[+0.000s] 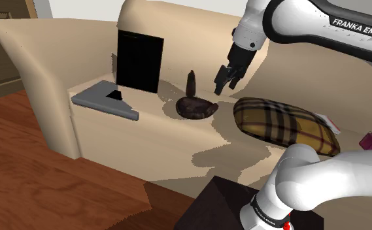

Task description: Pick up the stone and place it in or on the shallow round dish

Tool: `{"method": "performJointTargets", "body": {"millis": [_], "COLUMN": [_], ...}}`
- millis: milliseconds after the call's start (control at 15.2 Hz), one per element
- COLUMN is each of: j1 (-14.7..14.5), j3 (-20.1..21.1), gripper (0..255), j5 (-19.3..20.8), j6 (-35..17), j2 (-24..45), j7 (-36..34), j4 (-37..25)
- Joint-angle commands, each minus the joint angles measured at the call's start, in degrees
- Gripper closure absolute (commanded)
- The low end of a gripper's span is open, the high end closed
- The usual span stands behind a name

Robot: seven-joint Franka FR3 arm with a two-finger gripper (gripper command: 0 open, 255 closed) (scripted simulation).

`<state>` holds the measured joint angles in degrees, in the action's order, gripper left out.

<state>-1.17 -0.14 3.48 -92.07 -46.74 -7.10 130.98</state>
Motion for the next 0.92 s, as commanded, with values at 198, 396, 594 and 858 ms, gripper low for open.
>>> {"method": "performJointTargets", "body": {"millis": [198, 396, 594, 858], "j1": [-0.05, -0.30, -0.71, -1.38], "j3": [-3.34, -6.53, -9.56, -13.36], "gripper": [0, 0, 0, 0], "j5": [1.56, 2.55, 2.88, 2.20], "j6": [-2.77, -5.26, -7.38, -9.47], "j2": [4.83, 10.13, 15.83, 24.03], "j7": [4.88, 9.72, 14.58, 21.21], "j4": [-2.28, -5.34, -9.16, -15.45]}}
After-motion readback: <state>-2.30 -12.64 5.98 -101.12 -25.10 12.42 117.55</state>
